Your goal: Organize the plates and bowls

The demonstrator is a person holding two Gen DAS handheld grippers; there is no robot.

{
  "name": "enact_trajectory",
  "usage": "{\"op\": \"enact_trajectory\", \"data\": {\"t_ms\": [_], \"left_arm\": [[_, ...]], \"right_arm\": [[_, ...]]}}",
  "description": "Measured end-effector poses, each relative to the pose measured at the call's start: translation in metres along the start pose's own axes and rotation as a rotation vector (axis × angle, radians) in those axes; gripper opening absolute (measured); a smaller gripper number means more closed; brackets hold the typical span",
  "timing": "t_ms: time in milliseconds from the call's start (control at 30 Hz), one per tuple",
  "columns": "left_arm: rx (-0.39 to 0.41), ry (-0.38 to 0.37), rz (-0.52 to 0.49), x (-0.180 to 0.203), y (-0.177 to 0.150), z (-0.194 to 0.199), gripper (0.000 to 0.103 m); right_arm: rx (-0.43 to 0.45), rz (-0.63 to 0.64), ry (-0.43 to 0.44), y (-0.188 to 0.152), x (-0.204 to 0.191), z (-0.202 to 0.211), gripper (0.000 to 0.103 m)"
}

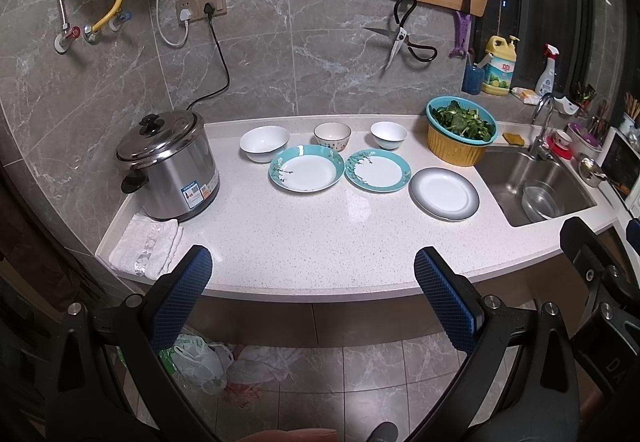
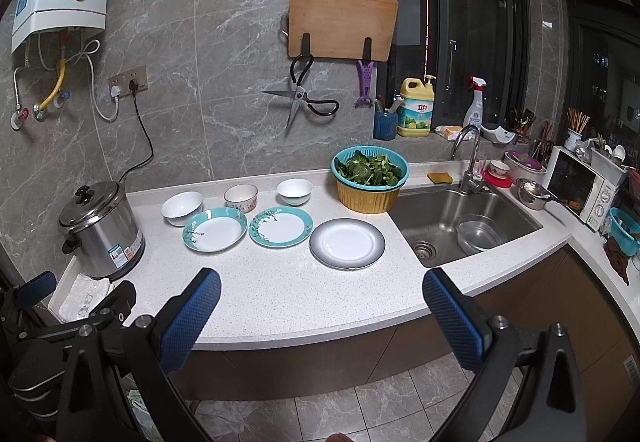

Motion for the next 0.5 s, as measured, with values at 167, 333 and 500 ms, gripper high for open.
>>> {"op": "enact_trajectory", "data": {"t_ms": [167,333,500], "left_arm": [[-0.003,-0.002,0.0,0.003,-0.001,-0.007,0.103],[-0.014,-0.011,0.008,-0.006,-0.019,-0.03,0.103],[-0.021,-0.027,0.007,-0.015,-0.02,-0.043,0.103]], "right_arm": [[-0.001,0.001,-0.001,0.0,0.0,-0.001,0.103],[-0.003,-0.001,-0.002,0.008,-0.002,0.005,0.103],[-0.006,-0.011,-0.012,-0.003,-0.004,-0.012,0.103]]}}
Point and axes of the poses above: each gripper's, at about its wrist camera, not at the fingertips, and z roughly against the way its jaws point, x to its right, y to its top, the point moved 3 cm from there along -z, roughly the way its jaws point, and after that the axes turned 3 degrees about -y, right-handed, at the moved point
